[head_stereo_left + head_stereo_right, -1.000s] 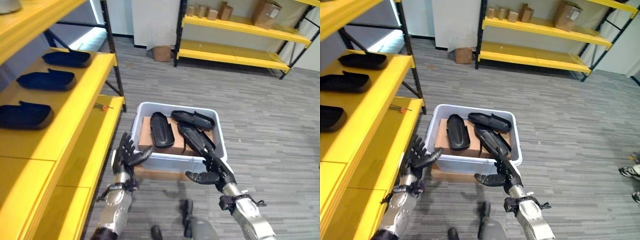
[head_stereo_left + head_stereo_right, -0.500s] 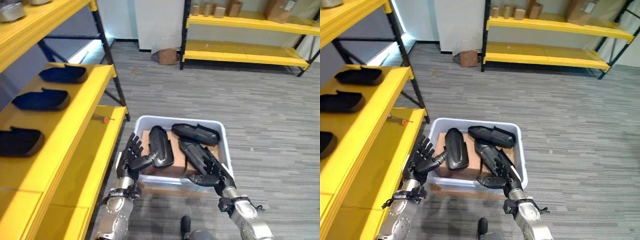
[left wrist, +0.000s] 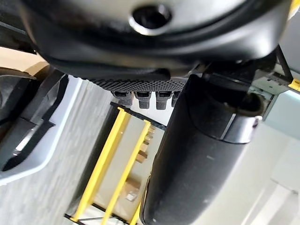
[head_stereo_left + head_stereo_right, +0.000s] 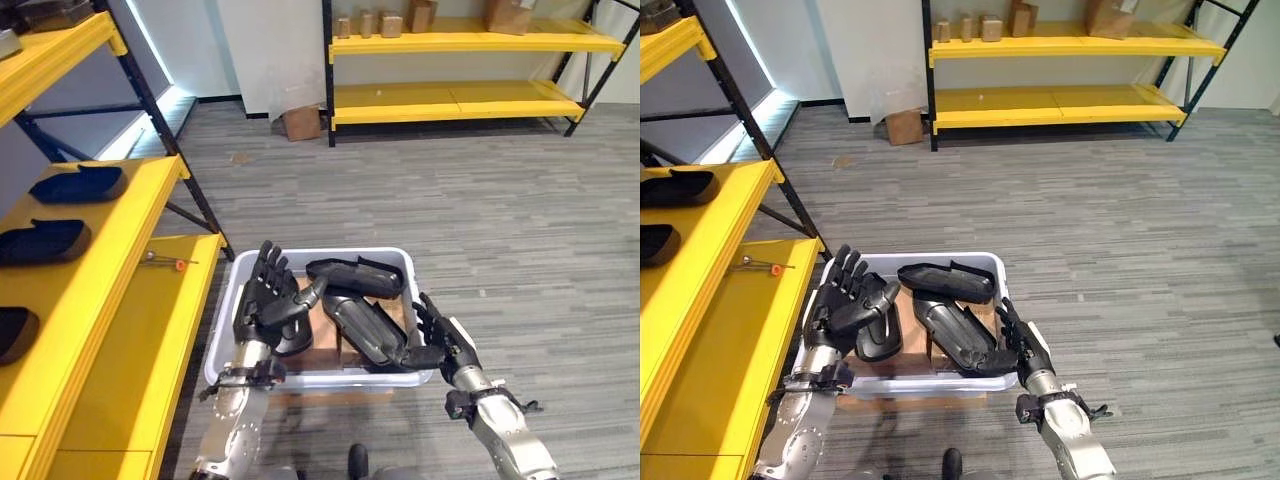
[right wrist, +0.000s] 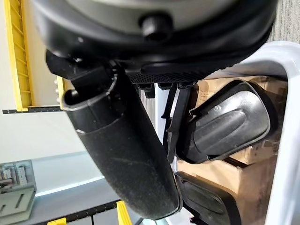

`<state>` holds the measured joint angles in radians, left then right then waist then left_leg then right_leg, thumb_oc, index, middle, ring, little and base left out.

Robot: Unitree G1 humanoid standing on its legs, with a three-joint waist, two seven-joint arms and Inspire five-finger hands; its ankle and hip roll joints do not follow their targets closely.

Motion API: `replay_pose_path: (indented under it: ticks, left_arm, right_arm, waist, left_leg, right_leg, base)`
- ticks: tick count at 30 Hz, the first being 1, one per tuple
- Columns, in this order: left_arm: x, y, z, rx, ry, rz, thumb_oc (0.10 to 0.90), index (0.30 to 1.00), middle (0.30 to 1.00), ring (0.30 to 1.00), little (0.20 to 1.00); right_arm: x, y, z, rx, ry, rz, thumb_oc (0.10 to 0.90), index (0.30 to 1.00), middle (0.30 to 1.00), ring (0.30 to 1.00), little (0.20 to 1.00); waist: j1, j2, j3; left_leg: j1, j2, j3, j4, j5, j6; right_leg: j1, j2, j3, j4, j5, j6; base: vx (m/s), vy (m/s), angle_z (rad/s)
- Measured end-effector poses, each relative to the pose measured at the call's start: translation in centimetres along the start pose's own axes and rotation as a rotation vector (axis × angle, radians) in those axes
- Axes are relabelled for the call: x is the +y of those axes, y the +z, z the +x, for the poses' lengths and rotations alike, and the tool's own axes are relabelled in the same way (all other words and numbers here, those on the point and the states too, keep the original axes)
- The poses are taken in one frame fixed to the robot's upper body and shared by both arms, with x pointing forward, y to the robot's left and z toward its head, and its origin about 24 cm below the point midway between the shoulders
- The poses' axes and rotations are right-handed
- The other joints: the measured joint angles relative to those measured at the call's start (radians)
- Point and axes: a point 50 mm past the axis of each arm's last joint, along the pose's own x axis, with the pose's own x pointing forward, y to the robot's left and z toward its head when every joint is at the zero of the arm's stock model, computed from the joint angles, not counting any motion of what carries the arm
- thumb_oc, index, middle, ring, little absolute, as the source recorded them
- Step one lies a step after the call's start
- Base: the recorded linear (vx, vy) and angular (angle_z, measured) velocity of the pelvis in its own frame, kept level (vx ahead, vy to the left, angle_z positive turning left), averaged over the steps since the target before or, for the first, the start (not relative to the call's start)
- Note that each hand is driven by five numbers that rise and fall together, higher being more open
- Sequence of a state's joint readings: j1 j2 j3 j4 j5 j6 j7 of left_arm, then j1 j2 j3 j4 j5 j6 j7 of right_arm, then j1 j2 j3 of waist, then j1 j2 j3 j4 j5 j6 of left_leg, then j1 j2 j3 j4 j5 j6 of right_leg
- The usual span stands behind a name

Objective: Move parts from the plastic box to the shelf.

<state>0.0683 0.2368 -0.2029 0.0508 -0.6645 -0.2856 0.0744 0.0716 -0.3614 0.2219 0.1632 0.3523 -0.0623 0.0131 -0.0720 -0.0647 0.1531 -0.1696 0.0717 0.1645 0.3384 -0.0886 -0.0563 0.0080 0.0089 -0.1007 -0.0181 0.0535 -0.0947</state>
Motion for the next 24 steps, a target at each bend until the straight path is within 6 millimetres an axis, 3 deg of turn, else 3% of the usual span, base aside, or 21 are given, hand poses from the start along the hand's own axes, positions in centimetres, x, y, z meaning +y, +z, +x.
replay_pose_path:
  ticks: [1, 2, 4, 6, 9, 10, 13, 15, 19, 24]
  left_arm:
    - [0.2, -0.2, -0.3, 0.012, -0.004, 0.005, 0.900, 1.000, 1.000, 1.000, 1.000]
    - [0.3, -0.3, -0.4, 0.015, -0.006, 0.008, 0.900, 1.000, 1.000, 1.000, 1.000]
    - [0.9, -0.8, -0.7, 0.038, 0.013, 0.015, 0.900, 1.000, 1.000, 1.000, 1.000]
    - [1.4, -1.0, -1.0, 0.054, 0.029, 0.024, 0.900, 1.000, 1.000, 1.000, 1.000]
    - [1.8, -0.9, -1.4, 0.037, 0.052, -0.011, 0.900, 1.000, 1.000, 1.000, 1.000]
    - [1.8, -0.8, -1.5, 0.036, 0.046, -0.011, 0.900, 1.000, 1.000, 1.000, 1.000]
    - [1.8, -0.5, -1.5, 0.022, 0.035, -0.011, 0.900, 1.000, 1.000, 1.000, 1.000]
    - [2.0, -0.3, -1.5, 0.017, 0.041, -0.007, 0.900, 1.000, 1.000, 1.000, 1.000]
    - [2.7, 0.1, -1.6, 0.009, 0.053, 0.009, 0.900, 1.000, 1.000, 1.000, 1.000]
    - [3.2, 0.6, -1.5, 0.027, 0.011, 0.053, 0.900, 1.000, 1.000, 1.000, 1.000]
  right_arm:
    - [-0.3, 0.1, -0.1, 0.000, -0.003, -0.025, 0.900, 1.000, 1.000, 1.000, 1.000]
    - [-0.6, 0.3, -0.1, -0.005, -0.006, -0.045, 0.900, 1.000, 1.000, 1.000, 1.000]
    - [-1.0, 0.3, -0.2, 0.001, -0.006, -0.085, 0.900, 1.000, 1.000, 1.000, 1.000]
    - [-1.1, 0.1, -0.4, 0.002, -0.005, -0.101, 0.900, 1.000, 1.000, 1.000, 1.000]
    - [-2.2, 0.2, -1.0, 0.005, -0.012, -0.198, 0.900, 1.000, 1.000, 1.000, 1.000]
    - [-2.4, 0.1, -1.2, 0.006, -0.016, -0.231, 0.900, 1.000, 1.000, 1.000, 1.000]
    - [-2.6, 0.2, -1.4, -0.011, -0.038, -0.350, 0.900, 1.000, 1.000, 1.000, 1.000]
    - [-2.5, 1.2, -1.0, -0.062, -0.026, -0.459, 0.900, 1.000, 1.000, 1.000, 1.000]
    - [-3.5, 3.9, -0.4, -0.138, 0.006, -0.679, 0.900, 1.000, 1.000, 1.000, 1.000]
    - [-3.9, 6.5, 0.2, -0.209, 0.044, -0.904, 0.900, 1.000, 1.000, 1.000, 1.000]
  waist:
    - [0.003, 0.012, 0.003]
    - [0.010, 0.021, 0.010]
    - [0.029, 0.041, 0.021]
    - [0.026, 0.040, 0.021]
    - [0.022, 0.076, 0.017]
    - [0.017, 0.091, 0.014]
    - [0.030, 0.058, 0.027]
    - [0.053, 0.055, 0.028]
    - [0.094, 0.044, 0.034]
    - [0.117, 0.020, 0.046]
  left_leg:
    - [-0.007, -0.003, -0.034, -0.219, 0.075, -0.047]
    - [-0.011, -0.001, -0.053, -0.289, 0.113, -0.046]
    - [-0.018, 0.018, -0.081, -0.310, 0.149, -0.027]
    - [0.010, 0.015, -0.087, -0.312, 0.144, -0.019]
    - [0.128, 0.013, -0.087, -0.353, 0.217, 0.005]
    - [0.163, 0.018, -0.084, -0.395, 0.215, 0.010]
    - [0.172, -0.017, -0.088, -0.417, 0.220, 0.021]
    - [0.174, -0.045, -0.087, -0.418, 0.209, 0.036]
    - [0.167, -0.059, -0.096, -0.418, 0.206, 0.039]
    - [0.121, -0.055, -0.116, -0.417, 0.215, 0.042]
  right_leg:
    - [0.034, 0.010, 0.016, -0.040, -0.008, 0.009]
    - [0.041, 0.017, 0.018, -0.049, -0.001, 0.012]
    - [0.067, 0.033, 0.044, -0.052, 0.000, 0.012]
    - [0.081, 0.025, 0.050, -0.056, -0.013, 0.002]
    - [0.085, 0.039, 0.064, -0.045, -0.019, 0.027]
    - [0.085, 0.050, 0.061, -0.042, -0.028, 0.040]
    - [0.085, 0.009, 0.034, -0.029, -0.056, 0.080]
    - [0.100, -0.018, 0.029, -0.045, -0.058, 0.103]
    - [0.109, -0.031, 0.012, -0.069, -0.050, 0.117]
    - [0.072, -0.023, -0.003, -0.068, -0.047, 0.120]
  base:
    - [0.15, 0.118, -0.31]
    - [0.13, 0.113, -0.41]
    - [0.10, 0.100, -0.44]
    - [0.09, 0.086, -0.21]
    - [0.10, 0.076, -0.15]
    - [0.06, 0.037, 0.11]
    - [0.09, 0.039, 0.19]
    - [0.06, 0.019, 0.20]
    - [-0.01, -0.032, 0.12]
    - [-0.07, -0.057, 0.11]
